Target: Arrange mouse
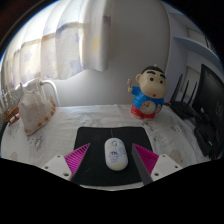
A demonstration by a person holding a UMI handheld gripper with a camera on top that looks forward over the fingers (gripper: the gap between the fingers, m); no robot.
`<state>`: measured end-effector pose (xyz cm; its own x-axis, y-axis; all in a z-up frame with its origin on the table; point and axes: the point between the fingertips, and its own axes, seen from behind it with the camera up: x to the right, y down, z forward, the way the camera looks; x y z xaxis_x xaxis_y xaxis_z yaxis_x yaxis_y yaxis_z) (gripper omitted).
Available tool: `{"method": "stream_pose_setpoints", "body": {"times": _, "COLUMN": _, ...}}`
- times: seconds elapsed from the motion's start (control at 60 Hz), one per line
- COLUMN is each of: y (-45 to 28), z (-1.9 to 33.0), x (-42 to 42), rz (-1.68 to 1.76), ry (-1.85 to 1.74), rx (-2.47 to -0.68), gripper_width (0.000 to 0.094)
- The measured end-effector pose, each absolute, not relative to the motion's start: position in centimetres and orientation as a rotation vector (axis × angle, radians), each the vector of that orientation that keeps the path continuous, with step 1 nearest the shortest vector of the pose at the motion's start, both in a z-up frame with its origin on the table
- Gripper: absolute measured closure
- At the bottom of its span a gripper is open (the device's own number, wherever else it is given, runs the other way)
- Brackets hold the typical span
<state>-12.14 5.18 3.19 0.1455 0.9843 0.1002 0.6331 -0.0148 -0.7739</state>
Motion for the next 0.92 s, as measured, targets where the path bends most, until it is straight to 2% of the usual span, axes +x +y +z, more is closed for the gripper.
{"method": "stream_pose_setpoints", "body": {"times": 0.15, "y": 1.1, "z": 8.5, "x": -3.8, "rz": 0.537, "ry": -1.621, "rx": -1.751, "gripper_width": 0.0084}}
{"method": "stream_pose_setpoints", "body": {"times": 0.283, "y": -3.7, "z": 11.6, "x": 4.2, "rz": 0.574, "ry": -1.667, "rx": -1.797, "gripper_width": 0.0088}}
{"method": "stream_pose_setpoints", "body": {"times": 0.517, "y": -5.5, "z": 13.3, "x": 12.3, "rz": 0.554, "ry": -1.642, "rx": -1.857, "gripper_width": 0.0087}}
{"method": "stream_pose_setpoints", "body": {"times": 0.917, "y": -4.1, "z": 14.4, "x": 13.6, "rz": 0.563, "ry": -1.553, "rx": -1.879, "gripper_width": 0.0082}}
